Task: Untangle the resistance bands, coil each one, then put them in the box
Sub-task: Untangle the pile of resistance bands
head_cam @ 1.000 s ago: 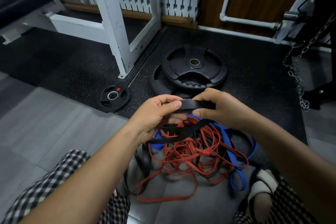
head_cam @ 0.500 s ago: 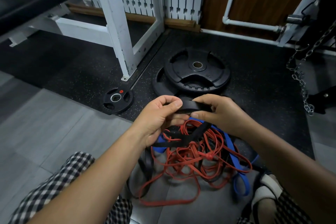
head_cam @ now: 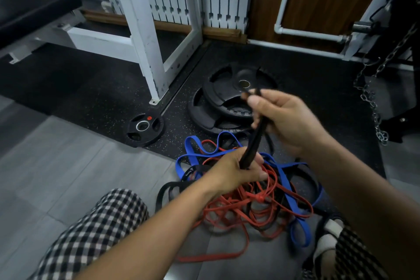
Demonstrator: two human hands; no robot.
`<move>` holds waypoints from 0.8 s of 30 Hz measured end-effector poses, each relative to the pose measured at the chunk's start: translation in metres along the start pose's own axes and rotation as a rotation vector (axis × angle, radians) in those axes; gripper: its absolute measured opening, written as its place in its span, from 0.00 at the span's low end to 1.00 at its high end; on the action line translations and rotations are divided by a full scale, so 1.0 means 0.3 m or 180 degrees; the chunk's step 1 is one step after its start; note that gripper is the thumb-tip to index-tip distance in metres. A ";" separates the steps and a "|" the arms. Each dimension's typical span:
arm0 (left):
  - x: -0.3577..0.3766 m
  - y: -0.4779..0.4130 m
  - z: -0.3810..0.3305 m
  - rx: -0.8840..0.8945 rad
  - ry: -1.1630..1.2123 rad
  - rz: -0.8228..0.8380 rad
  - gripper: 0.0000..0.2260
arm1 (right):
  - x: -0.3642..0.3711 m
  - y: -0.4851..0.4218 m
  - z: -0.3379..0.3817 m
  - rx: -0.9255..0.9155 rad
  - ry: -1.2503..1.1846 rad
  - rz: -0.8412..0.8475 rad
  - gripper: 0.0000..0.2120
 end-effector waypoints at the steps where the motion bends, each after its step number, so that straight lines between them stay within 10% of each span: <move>1: -0.004 -0.011 0.027 -0.0038 -0.0278 -0.0036 0.15 | -0.041 -0.011 0.020 -0.0052 -0.0026 -0.0235 0.05; 6: -0.142 -0.024 0.170 -0.0720 -0.1992 -0.0790 0.09 | -0.311 -0.016 0.062 -0.0119 0.0353 -0.1219 0.07; 10: -0.234 0.021 0.032 -0.0389 -0.0138 -0.0868 0.13 | -0.268 -0.009 -0.046 0.0166 0.1719 -0.0654 0.12; 13: -0.252 0.063 -0.124 0.0216 0.1278 -0.0719 0.10 | -0.073 0.030 -0.118 0.0387 0.1065 0.0367 0.06; 18: -0.218 0.083 -0.225 0.0647 0.2441 -0.0427 0.08 | 0.188 0.094 -0.284 0.0446 0.0449 0.1020 0.34; 24: -0.349 0.098 -0.200 0.0505 0.1660 -0.1092 0.06 | 0.188 0.063 -0.312 0.0928 0.0013 0.0376 0.01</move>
Point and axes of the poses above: each hand's wrist, its own y-axis away from the middle knuckle, its own x-axis out of the palm, z = x × y, the point moved 9 cm from there along -y, towards the middle knuckle, and after that the axes turned 9 degrees about -x, right-handed, at the moved point
